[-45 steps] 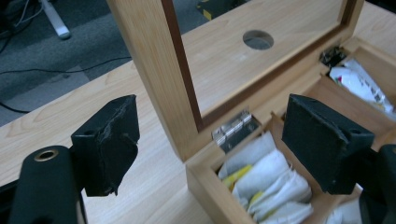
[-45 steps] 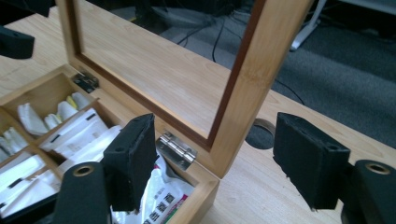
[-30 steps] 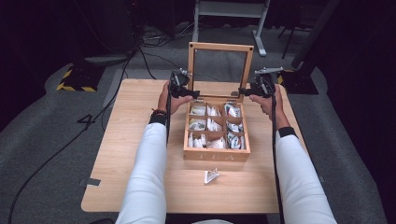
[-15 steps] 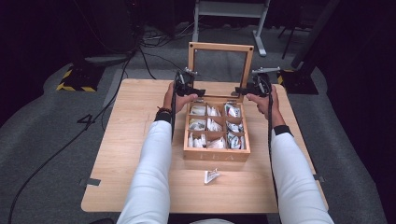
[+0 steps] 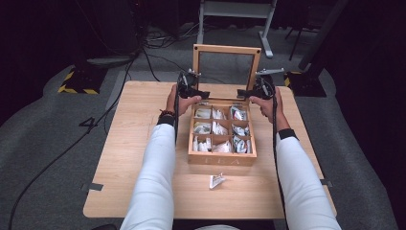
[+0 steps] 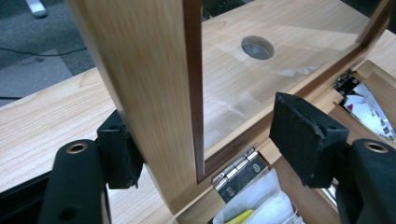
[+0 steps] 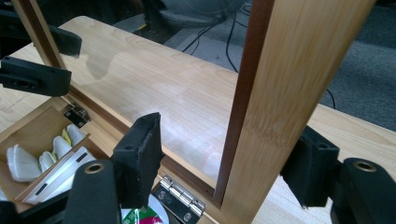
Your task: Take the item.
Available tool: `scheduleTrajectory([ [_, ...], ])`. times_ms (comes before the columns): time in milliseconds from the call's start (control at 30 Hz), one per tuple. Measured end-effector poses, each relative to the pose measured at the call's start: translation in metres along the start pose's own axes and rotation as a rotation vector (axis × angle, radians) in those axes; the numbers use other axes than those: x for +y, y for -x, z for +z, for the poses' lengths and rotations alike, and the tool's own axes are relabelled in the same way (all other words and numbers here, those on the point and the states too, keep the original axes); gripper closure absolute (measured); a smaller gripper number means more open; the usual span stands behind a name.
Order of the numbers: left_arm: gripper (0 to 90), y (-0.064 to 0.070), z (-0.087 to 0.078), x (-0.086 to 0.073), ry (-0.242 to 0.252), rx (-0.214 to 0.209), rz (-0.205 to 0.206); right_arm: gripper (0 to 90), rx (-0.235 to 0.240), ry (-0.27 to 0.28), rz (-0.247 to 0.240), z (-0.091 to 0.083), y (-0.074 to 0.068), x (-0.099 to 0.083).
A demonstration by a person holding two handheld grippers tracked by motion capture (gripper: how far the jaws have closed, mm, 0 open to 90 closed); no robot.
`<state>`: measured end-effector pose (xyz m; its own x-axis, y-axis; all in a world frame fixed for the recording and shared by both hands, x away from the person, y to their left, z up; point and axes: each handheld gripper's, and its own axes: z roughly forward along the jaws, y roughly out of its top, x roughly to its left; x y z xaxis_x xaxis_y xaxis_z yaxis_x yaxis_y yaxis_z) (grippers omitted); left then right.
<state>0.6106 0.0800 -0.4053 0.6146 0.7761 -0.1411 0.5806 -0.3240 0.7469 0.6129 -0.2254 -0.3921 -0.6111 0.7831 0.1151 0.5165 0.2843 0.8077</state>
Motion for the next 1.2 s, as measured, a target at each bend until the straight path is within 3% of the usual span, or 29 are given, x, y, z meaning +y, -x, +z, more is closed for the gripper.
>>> scheduleTrajectory([
  [167, 33.0, 0.000, -0.005, 0.001, -0.002, -0.004, 0.019, 37.8, 0.008, 0.023, 0.002, -0.004, -0.001, 0.001],
  [433, 40.9, 0.003, -0.024, 0.003, 0.059, -0.011, 0.020, 43.4, 0.011, 0.051, -0.017, -0.016, -0.004, 0.005],
  [633, 45.4, 0.008, -0.041, 0.006, 0.093, 0.000, 0.050, 43.7, 0.017, 0.075, -0.054, -0.028, -0.011, 0.007],
  [767, 46.7, 0.012, -0.051, 0.008, 0.103, -0.007, 0.071, 44.8, 0.033, 0.100, -0.053, -0.038, -0.013, 0.008],
  [933, 47.6, 0.015, -0.062, 0.005, 0.119, -0.031, 0.083, 47.1, 0.057, 0.099, -0.073, -0.046, -0.015, 0.004],
  [1200, 50.6, 0.024, -0.082, 0.004, 0.160, -0.020, 0.104, 49.1, 0.063, 0.107, -0.079, -0.054, -0.017, -0.001],
])
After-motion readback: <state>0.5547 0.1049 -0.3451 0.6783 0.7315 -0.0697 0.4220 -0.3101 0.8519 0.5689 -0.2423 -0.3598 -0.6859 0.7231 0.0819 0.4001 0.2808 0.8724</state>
